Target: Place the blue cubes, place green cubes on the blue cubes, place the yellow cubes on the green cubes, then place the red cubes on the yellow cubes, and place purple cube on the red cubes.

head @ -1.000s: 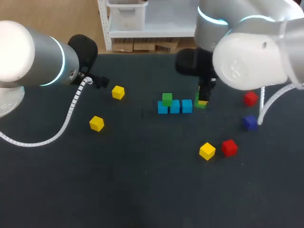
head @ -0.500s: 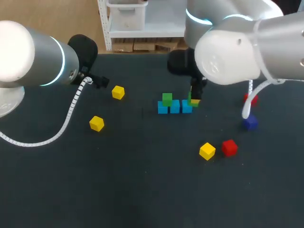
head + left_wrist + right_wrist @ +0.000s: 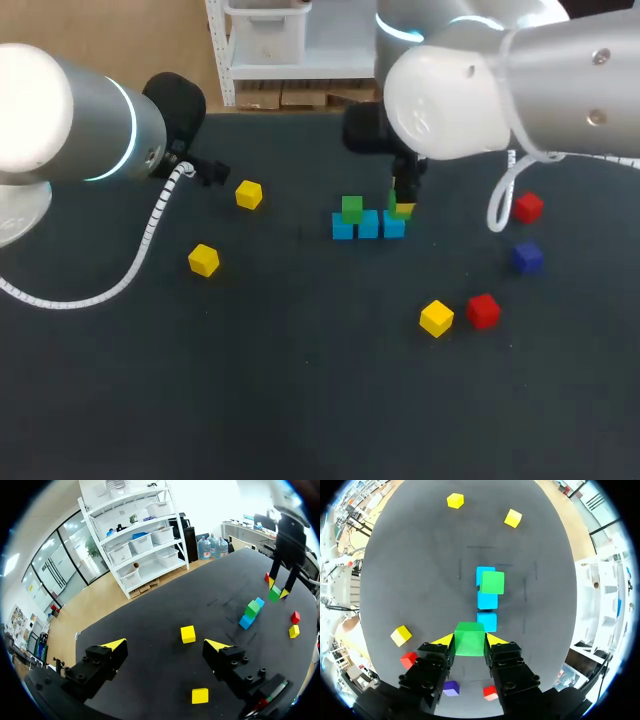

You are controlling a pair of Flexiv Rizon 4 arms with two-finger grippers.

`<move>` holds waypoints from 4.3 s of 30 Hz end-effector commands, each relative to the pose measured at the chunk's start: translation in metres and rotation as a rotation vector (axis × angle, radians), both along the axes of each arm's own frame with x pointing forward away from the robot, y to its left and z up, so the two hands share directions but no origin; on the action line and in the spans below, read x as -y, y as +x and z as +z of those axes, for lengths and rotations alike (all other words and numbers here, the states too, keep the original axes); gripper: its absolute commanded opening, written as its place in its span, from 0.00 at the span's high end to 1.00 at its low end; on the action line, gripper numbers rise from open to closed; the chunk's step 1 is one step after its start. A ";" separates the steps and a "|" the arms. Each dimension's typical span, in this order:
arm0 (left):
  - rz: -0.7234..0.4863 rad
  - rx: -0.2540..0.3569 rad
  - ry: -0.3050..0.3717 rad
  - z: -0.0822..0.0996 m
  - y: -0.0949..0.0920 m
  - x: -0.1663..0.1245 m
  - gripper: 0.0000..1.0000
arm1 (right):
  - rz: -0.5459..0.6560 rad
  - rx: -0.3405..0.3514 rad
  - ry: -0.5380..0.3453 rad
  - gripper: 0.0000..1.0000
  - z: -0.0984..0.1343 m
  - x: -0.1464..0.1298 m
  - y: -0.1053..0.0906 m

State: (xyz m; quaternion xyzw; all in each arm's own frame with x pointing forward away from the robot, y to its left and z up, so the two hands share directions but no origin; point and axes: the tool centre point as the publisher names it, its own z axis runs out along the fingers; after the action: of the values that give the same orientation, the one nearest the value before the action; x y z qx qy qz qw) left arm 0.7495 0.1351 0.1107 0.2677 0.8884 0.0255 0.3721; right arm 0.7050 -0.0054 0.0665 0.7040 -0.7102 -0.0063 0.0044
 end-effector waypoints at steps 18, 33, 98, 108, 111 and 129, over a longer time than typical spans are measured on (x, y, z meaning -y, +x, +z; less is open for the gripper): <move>-0.004 -0.002 -0.001 0.000 0.001 -0.001 0.00 | 0.052 -0.063 -0.010 1.00 -0.012 -0.015 0.023; -0.004 -0.002 -0.001 0.000 0.001 -0.001 0.00 | 0.082 -0.087 -0.038 1.00 -0.025 -0.021 0.026; -0.004 -0.002 -0.001 0.000 0.001 -0.001 0.00 | 0.052 -0.109 -0.035 0.00 -0.035 -0.016 0.025; -0.004 -0.002 -0.001 0.000 0.001 -0.001 0.00 | 0.058 -0.095 -0.050 0.54 -0.036 -0.016 0.026; -0.004 -0.002 -0.001 0.000 0.001 -0.001 0.00 | 0.061 -0.094 -0.049 0.69 -0.036 -0.016 0.026; -0.004 -0.002 -0.001 0.000 0.001 -0.001 0.00 | 0.062 -0.102 -0.045 0.69 -0.036 -0.016 0.026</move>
State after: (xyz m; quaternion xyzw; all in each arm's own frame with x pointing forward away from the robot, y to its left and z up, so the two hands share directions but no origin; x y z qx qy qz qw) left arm 0.7495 0.1351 0.1107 0.2677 0.8884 0.0255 0.3721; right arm 0.7302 0.0111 0.0307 0.7242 -0.6867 -0.0250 0.0571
